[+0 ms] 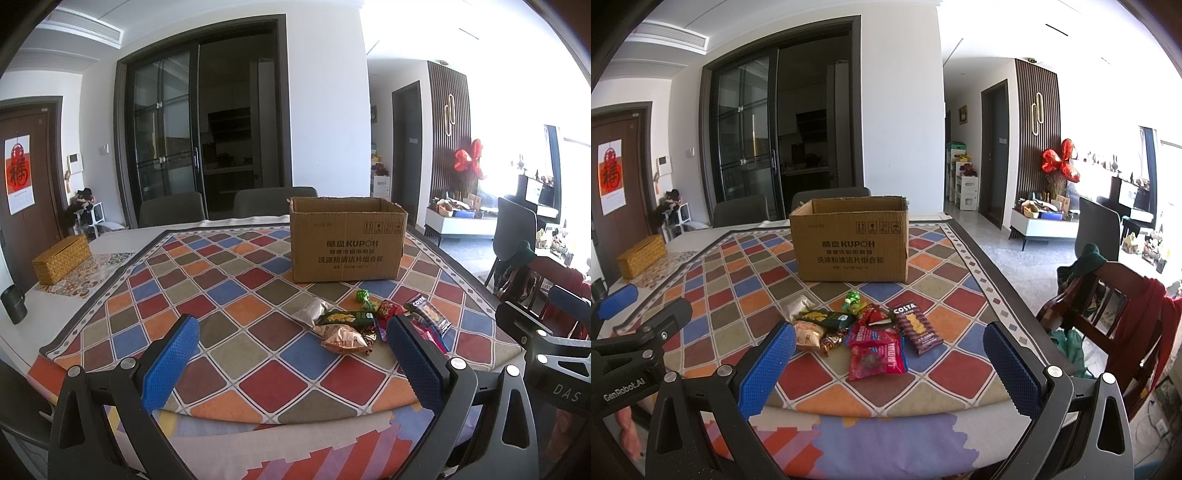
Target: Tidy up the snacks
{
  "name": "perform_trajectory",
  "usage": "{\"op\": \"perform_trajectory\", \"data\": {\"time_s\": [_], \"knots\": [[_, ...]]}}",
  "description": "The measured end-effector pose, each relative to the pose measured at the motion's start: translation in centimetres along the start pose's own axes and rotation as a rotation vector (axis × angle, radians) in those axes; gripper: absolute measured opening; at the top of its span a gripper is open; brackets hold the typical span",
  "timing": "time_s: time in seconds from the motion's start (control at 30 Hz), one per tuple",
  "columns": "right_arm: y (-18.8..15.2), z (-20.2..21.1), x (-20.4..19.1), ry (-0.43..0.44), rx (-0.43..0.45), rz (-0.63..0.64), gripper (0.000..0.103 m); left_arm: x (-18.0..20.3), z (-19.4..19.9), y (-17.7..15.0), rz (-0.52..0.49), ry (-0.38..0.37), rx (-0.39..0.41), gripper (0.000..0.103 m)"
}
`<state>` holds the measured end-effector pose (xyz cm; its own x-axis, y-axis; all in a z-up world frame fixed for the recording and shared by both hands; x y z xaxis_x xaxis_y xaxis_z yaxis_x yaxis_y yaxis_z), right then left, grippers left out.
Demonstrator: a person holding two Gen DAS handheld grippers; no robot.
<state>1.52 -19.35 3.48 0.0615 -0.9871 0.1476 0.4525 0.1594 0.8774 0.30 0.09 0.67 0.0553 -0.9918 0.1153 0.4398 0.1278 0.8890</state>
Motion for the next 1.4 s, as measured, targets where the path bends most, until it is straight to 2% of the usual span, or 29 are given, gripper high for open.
{"op": "perform_trajectory", "data": {"time_s": [0.9, 1.17, 1.4], "knots": [[-0.1, -0.2, 0.1, 0.003, -0.007, 0.001, 0.103, 0.3, 0.0, 0.5, 0.002, -0.001, -0.007, 0.103], [-0.4, -2.1, -0.3, 0.024, -0.060, -0.001, 0.103, 0.6, -1.9, 0.3, -0.005, -0.010, -0.055, 0.103], [-0.9, -5.2, -0.3, 0.061, -0.129, -0.008, 0.102, 0.5, -5.4, -0.7, -0.017, -0.023, -0.114, 0.099]]}}
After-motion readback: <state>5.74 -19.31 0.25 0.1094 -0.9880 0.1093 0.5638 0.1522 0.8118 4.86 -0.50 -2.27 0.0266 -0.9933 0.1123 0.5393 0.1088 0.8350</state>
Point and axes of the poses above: each gripper's, at about its wrist camera, not at the fingertips, and z roughly against the way its jaws point, x to its right, y to its top, the point moved 1 cm from there along -z, roughly the way its jaws point, and after that the axes turned 10 degrees about z, right-handed, at the moved point
